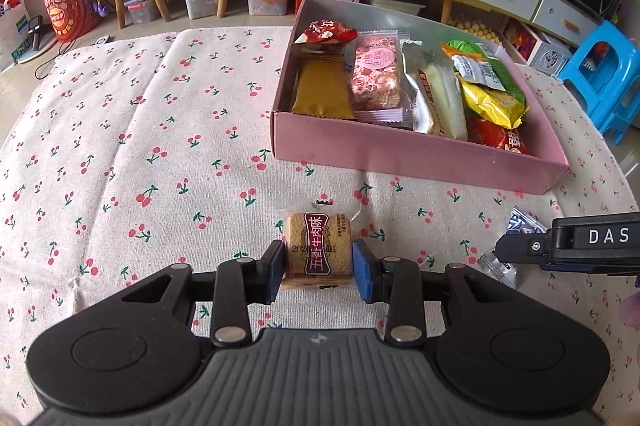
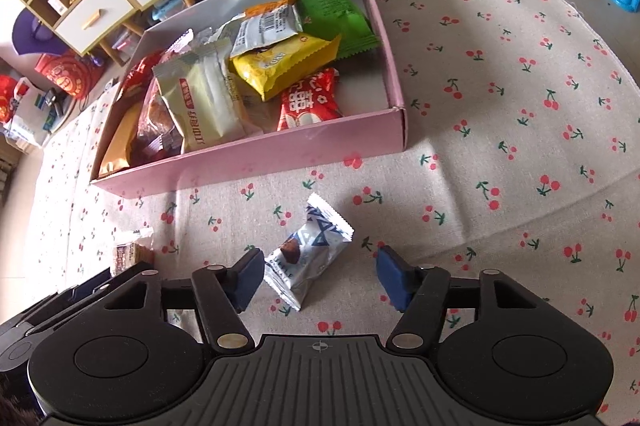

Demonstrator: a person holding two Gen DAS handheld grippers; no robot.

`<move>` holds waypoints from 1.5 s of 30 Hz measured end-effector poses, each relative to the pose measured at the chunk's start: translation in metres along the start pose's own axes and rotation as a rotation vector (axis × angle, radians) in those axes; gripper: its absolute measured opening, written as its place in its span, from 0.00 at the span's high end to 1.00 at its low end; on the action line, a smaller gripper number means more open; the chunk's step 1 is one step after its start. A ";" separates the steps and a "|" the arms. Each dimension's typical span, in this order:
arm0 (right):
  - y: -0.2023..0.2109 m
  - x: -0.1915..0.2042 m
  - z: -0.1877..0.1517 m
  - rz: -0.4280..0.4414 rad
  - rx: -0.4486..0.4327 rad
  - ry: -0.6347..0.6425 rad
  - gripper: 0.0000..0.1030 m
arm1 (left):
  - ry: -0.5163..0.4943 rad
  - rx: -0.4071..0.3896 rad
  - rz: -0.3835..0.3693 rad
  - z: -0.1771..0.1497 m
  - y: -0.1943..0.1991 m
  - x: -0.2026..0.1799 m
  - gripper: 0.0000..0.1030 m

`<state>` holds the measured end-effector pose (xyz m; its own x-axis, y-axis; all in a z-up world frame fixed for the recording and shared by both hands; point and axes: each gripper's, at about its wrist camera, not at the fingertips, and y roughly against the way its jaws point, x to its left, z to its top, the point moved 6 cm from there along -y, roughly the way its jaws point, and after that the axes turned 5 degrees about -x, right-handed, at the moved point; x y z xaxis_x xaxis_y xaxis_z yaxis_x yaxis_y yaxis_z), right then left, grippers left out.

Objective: Organize snacks
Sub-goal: 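Grasp the cream biscuit packet with the left tool while the right grasps the white-blue packet, then carry the biscuit packet and white-blue packet into the pink box with both tools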

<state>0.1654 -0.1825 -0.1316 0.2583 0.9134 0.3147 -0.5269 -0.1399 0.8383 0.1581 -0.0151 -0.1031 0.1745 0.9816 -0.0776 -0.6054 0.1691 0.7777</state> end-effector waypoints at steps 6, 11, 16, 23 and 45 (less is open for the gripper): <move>-0.005 0.017 -0.002 0.011 -0.016 0.049 0.59 | 0.006 0.005 -0.001 0.000 -0.001 0.003 0.68; -0.008 0.024 -0.001 0.013 -0.036 0.077 0.64 | 0.005 0.007 -0.001 0.001 -0.002 0.003 0.68; -0.010 0.026 0.000 0.005 -0.050 0.102 0.68 | 0.002 0.006 0.001 0.000 -0.002 0.003 0.68; -0.009 0.025 0.002 0.017 -0.024 0.108 0.76 | 0.006 0.009 -0.001 0.000 -0.003 0.003 0.68; 0.038 -0.010 0.023 0.149 -0.087 -0.068 0.78 | 0.100 -0.028 -0.081 0.019 0.013 0.008 0.68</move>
<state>0.1613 -0.2058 -0.0924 0.2247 0.8566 0.4645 -0.6305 -0.2357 0.7396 0.1666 -0.0062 -0.0812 0.1467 0.9683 -0.2021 -0.6140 0.2493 0.7489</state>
